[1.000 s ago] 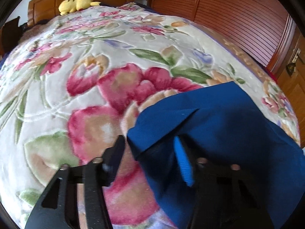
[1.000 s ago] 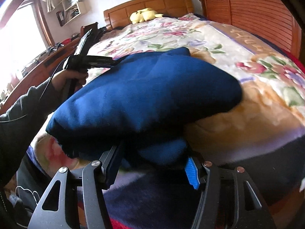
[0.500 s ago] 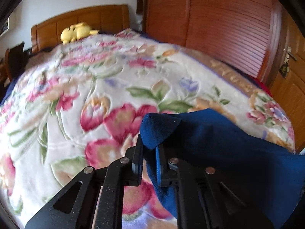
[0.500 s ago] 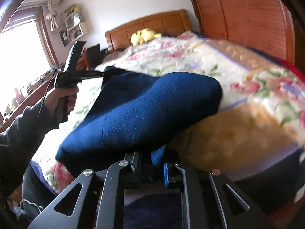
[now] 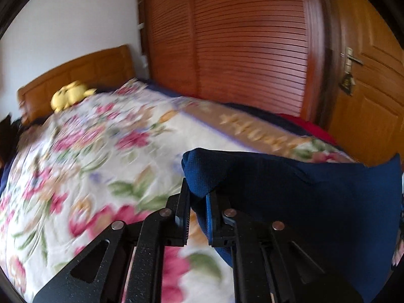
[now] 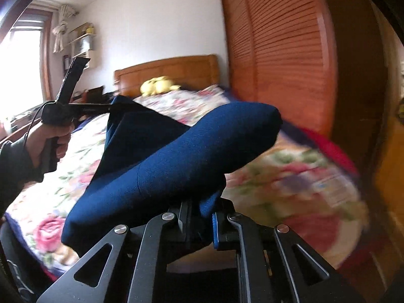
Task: Fold large clothes
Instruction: 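Carry the held bundle toward the bed corner by the door and release it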
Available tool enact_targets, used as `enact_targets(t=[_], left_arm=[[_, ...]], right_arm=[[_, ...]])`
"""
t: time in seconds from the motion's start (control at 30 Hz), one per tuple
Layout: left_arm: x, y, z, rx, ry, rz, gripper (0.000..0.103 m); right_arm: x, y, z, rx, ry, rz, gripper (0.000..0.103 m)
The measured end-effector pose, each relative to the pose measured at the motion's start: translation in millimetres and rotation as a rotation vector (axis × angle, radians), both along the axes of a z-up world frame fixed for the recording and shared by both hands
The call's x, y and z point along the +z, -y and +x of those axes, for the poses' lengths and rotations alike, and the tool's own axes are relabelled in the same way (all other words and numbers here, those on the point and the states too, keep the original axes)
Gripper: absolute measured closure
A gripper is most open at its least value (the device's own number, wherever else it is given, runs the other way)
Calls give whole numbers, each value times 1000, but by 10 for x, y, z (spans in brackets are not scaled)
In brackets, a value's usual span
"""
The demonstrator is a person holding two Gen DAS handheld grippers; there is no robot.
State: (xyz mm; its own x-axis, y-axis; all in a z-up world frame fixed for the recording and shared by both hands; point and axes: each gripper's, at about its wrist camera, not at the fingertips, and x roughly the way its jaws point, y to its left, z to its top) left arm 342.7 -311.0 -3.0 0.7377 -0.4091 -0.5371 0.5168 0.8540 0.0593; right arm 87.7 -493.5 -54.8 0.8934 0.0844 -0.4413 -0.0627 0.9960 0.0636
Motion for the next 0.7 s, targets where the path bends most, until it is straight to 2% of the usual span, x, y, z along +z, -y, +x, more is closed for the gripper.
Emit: enact_targets(t=[0.23,0.33,0.47,0.57,0.67,0.7], left_arm=[[396,1258,-52,-93,50,-26,92],[433,1735,-51,-113,70,-45,92],[334,2227,4,-132,34,-62,92],[189,2423,43,-161,-30,-93,92],[-39,2581,49,-184,-73,-52,92],[-122,2602,53,-170,-60,-27,92]], right_arm=[[236,922,-140,-146,43,-83,92],[293,1232,-218,-204,59,-89,92],[198,1454,-244,-281,58,-144,92],[52,1587,-276,-333,46,-113,92],[-195,1645,-330,-359,0,-86,92],[-308,1680,-313,-364,-31,-80,92]])
